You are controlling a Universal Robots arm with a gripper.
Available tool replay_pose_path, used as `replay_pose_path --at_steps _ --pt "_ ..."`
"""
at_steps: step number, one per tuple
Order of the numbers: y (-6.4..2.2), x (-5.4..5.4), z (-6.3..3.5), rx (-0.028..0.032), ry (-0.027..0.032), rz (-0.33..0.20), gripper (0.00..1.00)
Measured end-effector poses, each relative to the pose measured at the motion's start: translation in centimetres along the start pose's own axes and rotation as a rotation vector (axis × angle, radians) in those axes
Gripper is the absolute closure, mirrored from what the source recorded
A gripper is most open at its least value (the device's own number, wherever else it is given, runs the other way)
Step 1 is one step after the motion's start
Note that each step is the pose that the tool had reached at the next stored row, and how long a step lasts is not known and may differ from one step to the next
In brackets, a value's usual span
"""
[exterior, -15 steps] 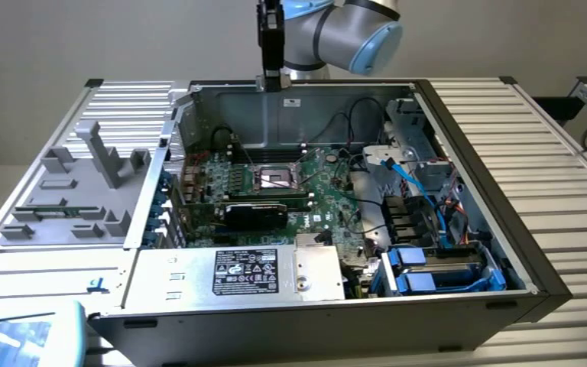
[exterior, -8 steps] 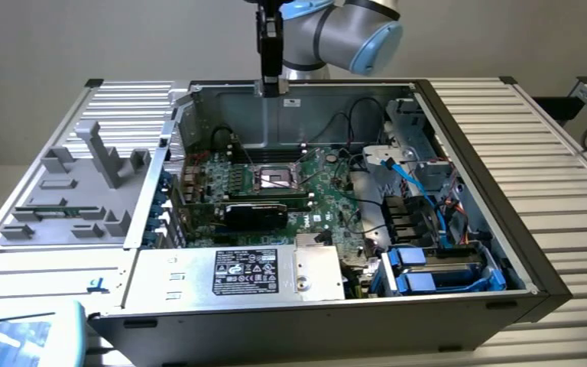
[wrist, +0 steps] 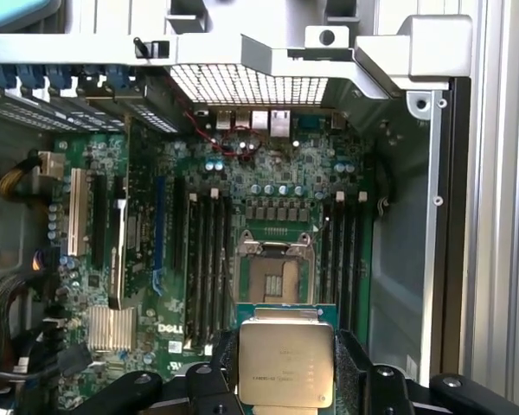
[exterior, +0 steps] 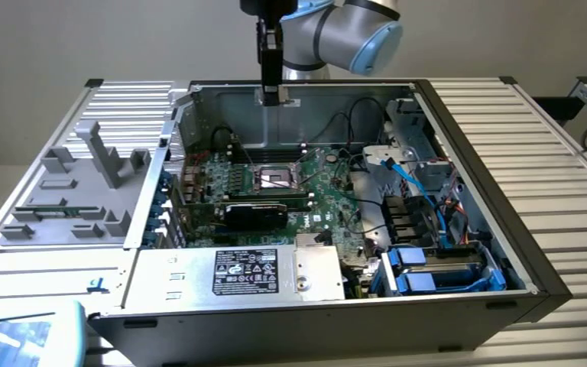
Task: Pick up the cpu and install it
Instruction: 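Place the cpu into insertion slot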
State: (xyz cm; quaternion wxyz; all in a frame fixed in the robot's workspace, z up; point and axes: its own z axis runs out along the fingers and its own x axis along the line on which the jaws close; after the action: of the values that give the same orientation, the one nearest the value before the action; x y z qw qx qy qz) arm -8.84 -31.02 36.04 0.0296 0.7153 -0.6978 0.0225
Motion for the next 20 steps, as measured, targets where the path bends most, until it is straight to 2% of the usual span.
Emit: replay_pose_path --at_steps 11,17,20 --pt "-0.02 0.0 2.01 -0.0005 -0.0094 0.000 0.45" --pt "-0.06 0.1 3.07 -0.0020 -0.0170 0.000 0.45" --pt "-0.17 0.3 3.57 -0.0026 -0.0227 0.000 0.45"
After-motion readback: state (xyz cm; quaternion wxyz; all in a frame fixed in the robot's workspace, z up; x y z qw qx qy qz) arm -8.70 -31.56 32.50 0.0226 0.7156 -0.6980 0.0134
